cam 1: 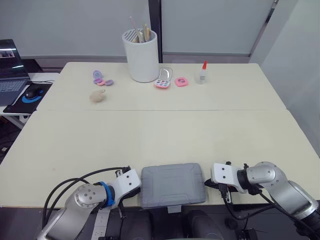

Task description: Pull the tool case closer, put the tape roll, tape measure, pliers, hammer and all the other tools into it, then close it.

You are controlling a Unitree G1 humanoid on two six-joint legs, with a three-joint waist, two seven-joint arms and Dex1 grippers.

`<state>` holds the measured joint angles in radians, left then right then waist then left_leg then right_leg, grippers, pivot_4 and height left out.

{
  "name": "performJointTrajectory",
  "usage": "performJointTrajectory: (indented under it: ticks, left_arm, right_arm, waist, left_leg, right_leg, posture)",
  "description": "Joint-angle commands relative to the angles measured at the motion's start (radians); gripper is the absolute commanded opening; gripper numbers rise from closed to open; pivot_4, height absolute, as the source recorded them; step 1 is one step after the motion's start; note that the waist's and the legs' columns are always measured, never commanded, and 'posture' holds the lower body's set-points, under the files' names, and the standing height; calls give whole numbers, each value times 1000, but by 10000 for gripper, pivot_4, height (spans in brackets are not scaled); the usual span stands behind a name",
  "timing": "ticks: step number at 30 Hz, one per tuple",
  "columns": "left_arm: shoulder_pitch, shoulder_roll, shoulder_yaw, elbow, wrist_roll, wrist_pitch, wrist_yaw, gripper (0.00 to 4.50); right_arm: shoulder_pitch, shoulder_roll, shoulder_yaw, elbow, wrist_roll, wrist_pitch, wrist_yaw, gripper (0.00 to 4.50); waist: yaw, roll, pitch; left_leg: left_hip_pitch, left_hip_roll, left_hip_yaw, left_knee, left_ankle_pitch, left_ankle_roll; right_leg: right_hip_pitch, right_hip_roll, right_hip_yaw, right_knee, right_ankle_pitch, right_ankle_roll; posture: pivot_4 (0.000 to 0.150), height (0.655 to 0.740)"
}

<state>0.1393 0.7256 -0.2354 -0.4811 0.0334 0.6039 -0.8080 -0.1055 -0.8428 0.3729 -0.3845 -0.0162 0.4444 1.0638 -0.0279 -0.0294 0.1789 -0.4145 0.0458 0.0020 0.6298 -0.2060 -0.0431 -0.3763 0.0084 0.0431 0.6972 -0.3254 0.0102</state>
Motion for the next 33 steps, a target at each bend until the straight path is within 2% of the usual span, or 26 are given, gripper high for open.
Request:
performJointTrajectory:
  ticks: [1,23,29,32,33]
  left_arm:
    - [-48,-43,-58,-32,-1,7,16,0]
    - [-55,-6,-45,-76,-32,71,-8,0]
    - [-18,41,65,-29,-40,-3,-1,0]
    - [12,64,169,-10,-81,-83,-9,0]
    - [21,70,229,12,-92,-134,-4,1796]
  right_arm:
    - [3,18,5,-58,20,7,0,90]
    - [-51,58,-3,7,-18,0,-24,90]
    - [-49,17,-33,42,-33,-29,-15,90]
    - [-41,-22,-95,115,-33,-114,-34,90]
    - [-43,-11,-151,156,-2,-139,-55,2040]
  waist:
    - [3,0,0]
    - [-2,0,0]
    - [-2,0,0]
    - [-2,0,0]
    - [-1,0,0]
  left_leg:
    - [0,0,0,0,0,0]
    - [0,0,-1,0,0,0]
    - [0,0,-1,0,0,0]
    - [0,1,-1,0,0,0]
    - [0,0,0,0,0,0]
  right_leg:
    - [0,0,0,0,-1,2]
    - [0,0,0,0,1,-1]
    - [0,0,-1,0,1,-2]
    - [0,0,-1,0,1,-2]
    - [0,0,0,0,1,-2]
  posture:
    - [1500,7400]
    - [1500,7400]
    - [1500,7400]
    - [1500,7400]
    - [1500,7400]
